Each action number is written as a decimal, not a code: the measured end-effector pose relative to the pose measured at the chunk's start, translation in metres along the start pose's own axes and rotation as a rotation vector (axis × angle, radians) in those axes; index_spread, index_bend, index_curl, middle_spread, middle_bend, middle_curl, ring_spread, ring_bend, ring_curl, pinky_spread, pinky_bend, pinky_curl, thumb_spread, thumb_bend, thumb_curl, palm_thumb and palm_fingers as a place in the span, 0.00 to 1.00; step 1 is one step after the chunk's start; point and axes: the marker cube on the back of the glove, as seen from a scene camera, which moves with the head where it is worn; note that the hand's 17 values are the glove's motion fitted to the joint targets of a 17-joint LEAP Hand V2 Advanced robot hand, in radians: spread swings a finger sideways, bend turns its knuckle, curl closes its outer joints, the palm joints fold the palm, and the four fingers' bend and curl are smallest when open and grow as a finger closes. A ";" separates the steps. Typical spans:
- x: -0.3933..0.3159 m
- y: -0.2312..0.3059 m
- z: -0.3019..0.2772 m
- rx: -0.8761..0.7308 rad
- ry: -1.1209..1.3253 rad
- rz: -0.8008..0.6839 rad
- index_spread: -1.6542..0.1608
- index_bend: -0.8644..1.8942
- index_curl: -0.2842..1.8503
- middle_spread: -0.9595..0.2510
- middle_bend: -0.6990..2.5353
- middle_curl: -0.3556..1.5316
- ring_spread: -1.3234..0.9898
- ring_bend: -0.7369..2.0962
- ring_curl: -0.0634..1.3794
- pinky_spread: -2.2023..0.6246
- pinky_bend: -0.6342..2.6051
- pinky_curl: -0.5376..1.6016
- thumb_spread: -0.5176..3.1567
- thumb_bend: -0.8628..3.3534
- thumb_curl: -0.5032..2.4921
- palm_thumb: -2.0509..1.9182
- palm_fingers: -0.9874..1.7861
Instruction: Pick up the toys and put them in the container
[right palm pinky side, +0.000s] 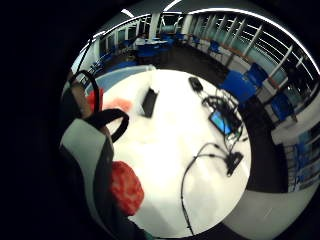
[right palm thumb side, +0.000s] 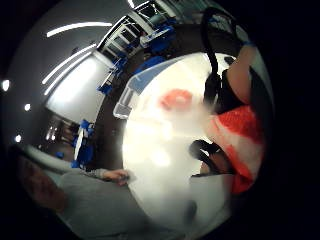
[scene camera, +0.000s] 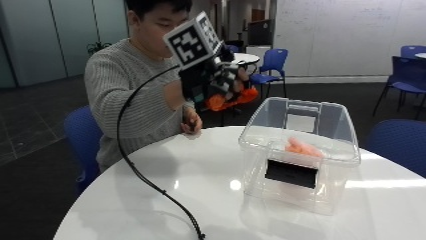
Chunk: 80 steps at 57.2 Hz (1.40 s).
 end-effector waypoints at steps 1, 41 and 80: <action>-0.003 -0.007 -0.004 -0.003 -0.004 -0.005 0.72 0.57 0.46 0.61 0.42 0.49 0.37 0.69 0.44 0.63 0.51 0.46 0.30 0.26 0.53 0.68 0.69; -0.168 -0.121 0.147 -0.365 -0.055 -0.206 0.69 0.52 0.52 0.59 0.38 0.53 0.37 0.68 0.47 0.62 0.52 0.49 0.21 0.25 0.63 0.66 0.64; -0.125 -0.041 0.115 -0.559 -0.100 -0.170 0.69 0.36 0.34 0.64 0.27 0.40 0.50 0.47 0.31 0.78 0.54 0.44 0.50 0.20 0.42 0.53 0.32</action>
